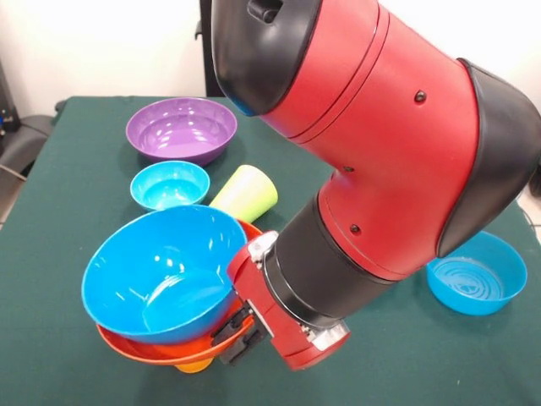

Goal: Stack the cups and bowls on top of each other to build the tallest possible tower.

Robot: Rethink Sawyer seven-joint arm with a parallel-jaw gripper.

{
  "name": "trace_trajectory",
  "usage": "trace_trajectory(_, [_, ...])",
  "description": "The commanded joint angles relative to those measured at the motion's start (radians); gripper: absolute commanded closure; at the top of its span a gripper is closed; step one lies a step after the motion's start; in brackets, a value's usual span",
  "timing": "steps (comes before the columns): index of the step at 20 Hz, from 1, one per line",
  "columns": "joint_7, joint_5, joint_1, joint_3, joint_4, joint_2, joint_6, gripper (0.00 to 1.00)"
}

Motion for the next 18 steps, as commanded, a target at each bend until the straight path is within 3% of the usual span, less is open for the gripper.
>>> trace_trajectory(1, [-0.273, 0.033, 0.001, 0.074, -0.041, -0.008, 0.124, 1.0])
trace_trajectory(3, [-0.271, 0.024, 0.005, 0.076, -0.036, -0.009, 0.111, 1.0])
trace_trajectory(4, [-0.271, 0.02, 0.007, 0.076, -0.033, -0.01, 0.104, 0.0])
trace_trajectory(18, [-0.246, 0.016, 0.013, 0.054, -0.034, -0.017, 0.106, 0.0])
